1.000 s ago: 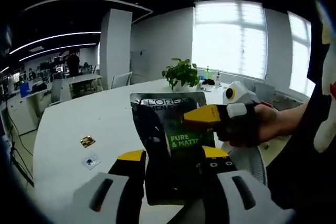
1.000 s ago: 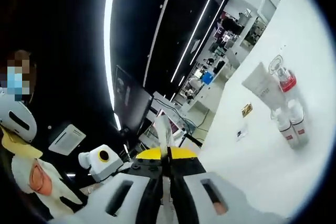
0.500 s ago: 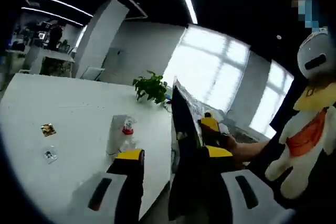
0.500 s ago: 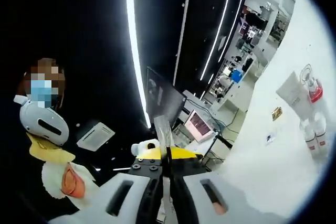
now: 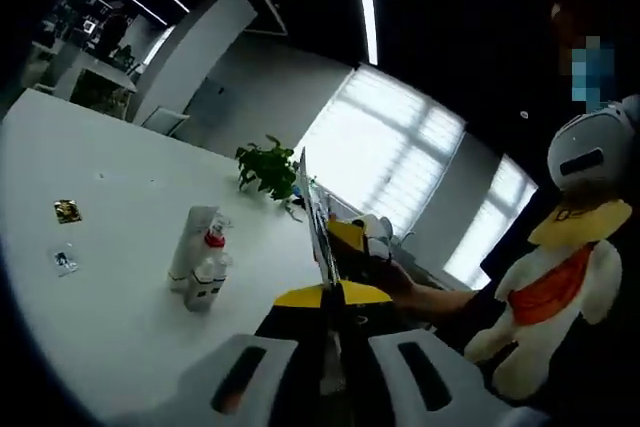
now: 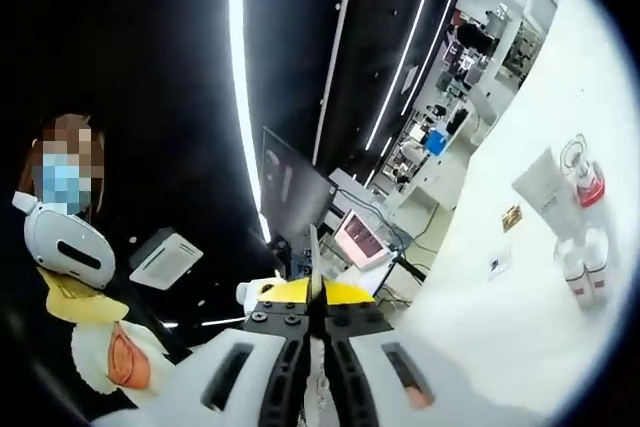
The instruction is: Arrange the skincare products in the storage area until every visible bottle or jar stands upright without overlapping.
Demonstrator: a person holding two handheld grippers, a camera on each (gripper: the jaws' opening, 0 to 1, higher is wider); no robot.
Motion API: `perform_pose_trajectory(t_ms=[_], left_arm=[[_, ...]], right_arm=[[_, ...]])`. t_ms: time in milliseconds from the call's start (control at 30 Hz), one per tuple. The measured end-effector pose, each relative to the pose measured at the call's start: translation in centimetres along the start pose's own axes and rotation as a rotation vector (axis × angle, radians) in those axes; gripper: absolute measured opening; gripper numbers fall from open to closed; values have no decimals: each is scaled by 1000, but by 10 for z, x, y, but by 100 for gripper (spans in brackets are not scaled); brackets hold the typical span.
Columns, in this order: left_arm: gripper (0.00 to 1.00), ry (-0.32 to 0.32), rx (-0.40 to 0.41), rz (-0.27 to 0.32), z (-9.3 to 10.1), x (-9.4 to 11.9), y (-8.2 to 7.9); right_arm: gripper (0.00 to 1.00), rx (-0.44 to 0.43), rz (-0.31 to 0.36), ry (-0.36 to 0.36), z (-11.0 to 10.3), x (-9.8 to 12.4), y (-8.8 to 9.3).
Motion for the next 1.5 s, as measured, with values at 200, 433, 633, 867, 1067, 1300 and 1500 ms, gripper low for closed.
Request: perform_pose_trajectory(t_ms=[200, 433, 633, 867, 1067, 1300, 1500], left_arm=[[2, 73, 99, 151, 12, 1, -21], [2, 110, 188, 269, 10, 11, -43], [2, 72, 160, 250, 4, 11, -42], [2, -98, 30, 234, -15, 11, -46], [5, -131, -95, 257, -16, 5, -52], [31, -124, 124, 189, -38, 6, -22], [5, -40, 176, 175, -31, 5, -8]], right_arm=[[25, 59, 158, -74, -12, -5, -21], [40, -28, 39, -92, -18, -8, 19], [20, -23, 22, -99, -20, -9, 27], [2, -15, 83, -94, -22, -4, 17], [1, -47, 122, -90, -20, -3, 10], [1, -71, 156, -84, -19, 1, 2], [1, -82, 125, -38, -10, 4, 11]])
Point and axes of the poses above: the point that each gripper's makers call its tool centre point, and the gripper's own axes: x roughly backward along the fingers, z roughly to its right, y roughly out of its underside, the point moved 1 cm from there along x, roughly backward along the fingers, and after that the axes turned 15 degrees about x, right-handed, at the moved point
